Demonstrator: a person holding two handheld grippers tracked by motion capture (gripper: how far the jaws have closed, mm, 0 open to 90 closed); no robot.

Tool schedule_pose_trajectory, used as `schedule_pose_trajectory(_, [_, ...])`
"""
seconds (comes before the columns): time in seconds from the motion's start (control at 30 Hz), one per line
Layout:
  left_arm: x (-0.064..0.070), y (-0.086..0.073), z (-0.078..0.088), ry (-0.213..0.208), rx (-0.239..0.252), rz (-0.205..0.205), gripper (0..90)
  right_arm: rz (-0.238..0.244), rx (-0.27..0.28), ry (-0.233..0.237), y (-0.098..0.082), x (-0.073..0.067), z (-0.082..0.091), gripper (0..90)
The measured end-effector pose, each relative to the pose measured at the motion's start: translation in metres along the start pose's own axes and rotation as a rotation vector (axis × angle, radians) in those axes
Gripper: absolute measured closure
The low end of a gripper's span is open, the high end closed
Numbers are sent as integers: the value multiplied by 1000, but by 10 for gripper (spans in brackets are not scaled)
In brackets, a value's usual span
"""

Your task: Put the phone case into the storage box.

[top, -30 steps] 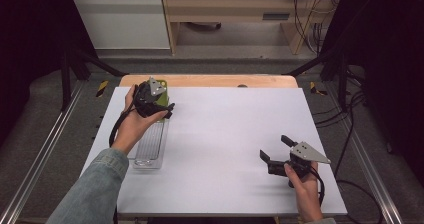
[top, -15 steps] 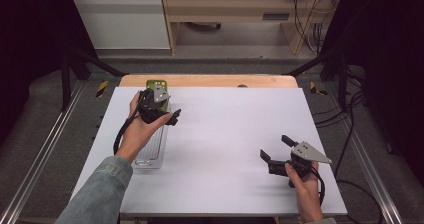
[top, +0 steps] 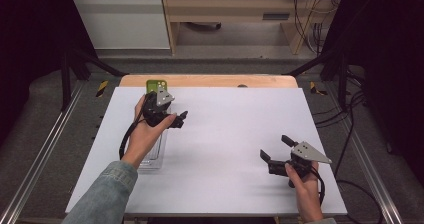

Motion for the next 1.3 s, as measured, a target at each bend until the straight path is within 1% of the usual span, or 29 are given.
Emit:
schedule_pose_trajectory(0.07, [1, 0, 1, -11, 16, 24, 57, 0, 0, 1, 0, 0, 0, 38])
schedule_pose_trajectory(0.13, [3, -1, 1, -29, 21, 51, 57, 1, 0, 1, 0, 0, 0, 39])
schedule_pose_trajectory(0.3, [10, -3, 4, -46, 53, 68, 57, 5, 0, 2, 0, 0, 0, 38])
schedule_pose_trajectory(0.4, [13, -4, 5, -35, 78, 65, 57, 4, -1, 3, 0, -1, -1, 38])
schedule_pose_trajectory(0.43, [13, -3, 6, -30, 93, 57, 55, 4, -1, 3, 0, -1, -1, 38])
schedule_pose_trajectory(0.5, [14, -3, 8, -41, 112, 84, 55, 3, -1, 4, 0, -1, -1, 38])
schedule_pose_trajectory(0.57, [15, -3, 10, -61, 134, 98, 52, 0, -2, 5, 0, -1, -1, 38])
schedule_pose_trajectory(0.77, [18, -2, 18, -87, 186, 106, 47, 2, 0, 9, 0, -3, -1, 37])
schedule_pose_trajectory(0.83, [19, -1, 21, -95, 193, 108, 44, 1, 0, 9, 0, -3, -1, 37])
schedule_pose_trajectory(0.97, [19, -2, 23, -100, 196, 105, 44, -1, 0, 9, 0, -3, -2, 37])
schedule_pose_trajectory(1.1, [17, -2, 26, -116, 213, 133, 44, -2, -2, 11, 0, -3, -2, 37])
schedule_pose_trajectory(1.3, [15, 0, 31, -119, 239, 131, 44, -2, 0, 9, 0, -3, -2, 37])
Point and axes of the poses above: each handheld gripper's, and its own axes: z roughly backward along the jaws, y roughly out of its top, x roughly to its right, the point moved 4 cm from there along -z, roughly forward along the jaws, and after that the axes turned 14 degrees about z, right-handed, at the moved point
